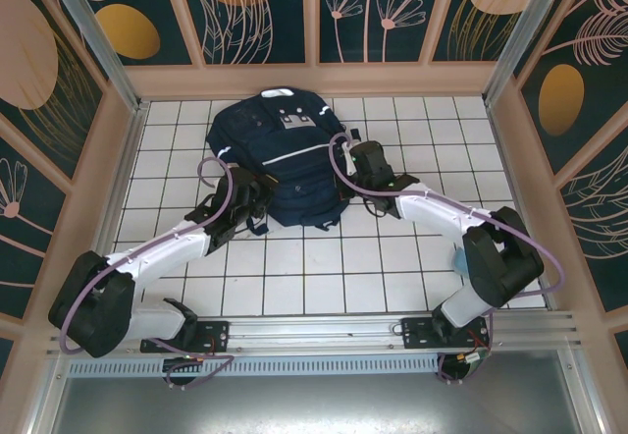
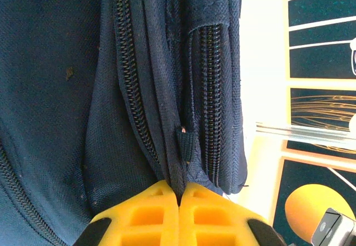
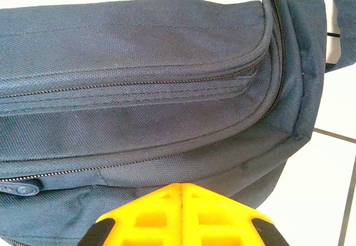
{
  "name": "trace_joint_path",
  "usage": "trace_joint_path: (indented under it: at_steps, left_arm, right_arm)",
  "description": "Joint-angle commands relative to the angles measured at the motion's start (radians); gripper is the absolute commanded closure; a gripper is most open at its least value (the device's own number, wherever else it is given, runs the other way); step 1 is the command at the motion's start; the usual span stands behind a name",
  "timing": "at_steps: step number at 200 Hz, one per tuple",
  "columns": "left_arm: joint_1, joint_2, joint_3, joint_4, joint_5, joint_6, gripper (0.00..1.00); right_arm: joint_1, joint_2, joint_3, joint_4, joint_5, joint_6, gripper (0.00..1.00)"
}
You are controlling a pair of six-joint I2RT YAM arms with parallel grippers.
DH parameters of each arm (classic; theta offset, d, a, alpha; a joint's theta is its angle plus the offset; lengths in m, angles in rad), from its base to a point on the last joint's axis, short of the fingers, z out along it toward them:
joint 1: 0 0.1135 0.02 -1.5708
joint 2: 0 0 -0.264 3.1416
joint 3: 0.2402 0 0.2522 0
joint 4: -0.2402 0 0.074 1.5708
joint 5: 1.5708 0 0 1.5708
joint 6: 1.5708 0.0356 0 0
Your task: Pack the student bag
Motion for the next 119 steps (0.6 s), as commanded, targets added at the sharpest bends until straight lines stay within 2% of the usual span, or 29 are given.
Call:
trace_joint_path:
  at_steps: [1, 15, 37, 71, 99, 119]
  left_arm:
    - [0.003, -0.031, 0.027, 0.057, 0.005, 0.049, 1.00]
    - [0.003, -0.024, 0.043, 0.059, 0.024, 0.060, 1.00]
    - [0.004, -0.022, 0.065, 0.061, 0.045, 0.072, 1.00]
    - [0.004, -0.014, 0.098, 0.065, 0.087, 0.093, 1.00]
    - [0.003, -0.017, 0.103, 0.066, 0.092, 0.094, 1.00]
    - [0.003, -0.016, 0.102, 0.066, 0.095, 0.093, 1.00]
  right_arm:
    - [0.052, -0.013, 0.018, -0.013, -0.088, -0.029, 0.81]
    - [0.086, -0.001, 0.031, -0.011, -0.100, -0.039, 0.68]
    - [0.132, 0.021, 0.043, 0.001, -0.069, -0.043, 0.58]
    - [0.175, 0.063, 0.077, 0.018, -0.023, -0.046, 0.53]
    - [0.194, 0.107, 0.125, 0.036, 0.081, -0.030, 0.49]
    - [0.197, 0.122, 0.145, 0.059, 0.109, -0.026, 0.49]
